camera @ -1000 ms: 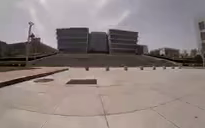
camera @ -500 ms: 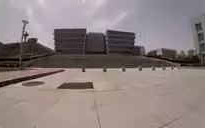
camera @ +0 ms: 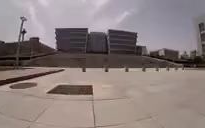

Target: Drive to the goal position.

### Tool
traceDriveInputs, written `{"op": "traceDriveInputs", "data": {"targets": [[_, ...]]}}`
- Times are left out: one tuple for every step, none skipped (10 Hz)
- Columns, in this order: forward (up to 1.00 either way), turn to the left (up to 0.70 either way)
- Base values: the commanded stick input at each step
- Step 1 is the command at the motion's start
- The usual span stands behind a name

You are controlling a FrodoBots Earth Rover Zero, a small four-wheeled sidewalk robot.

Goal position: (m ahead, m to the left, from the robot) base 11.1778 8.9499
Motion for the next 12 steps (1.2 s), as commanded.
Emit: {"op": "traceDriveInputs", "data": {"targets": [[1.00,0.00],[1.00,0.00],[1.00,0.00],[1.00,0.00],[1.00,0.00],[1.00,0.00],[1.00,0.00],[1.00,0.00],[1.00,0.00],[1.00,0.00],[1.00,0.00],[1.00,0.00]]}}
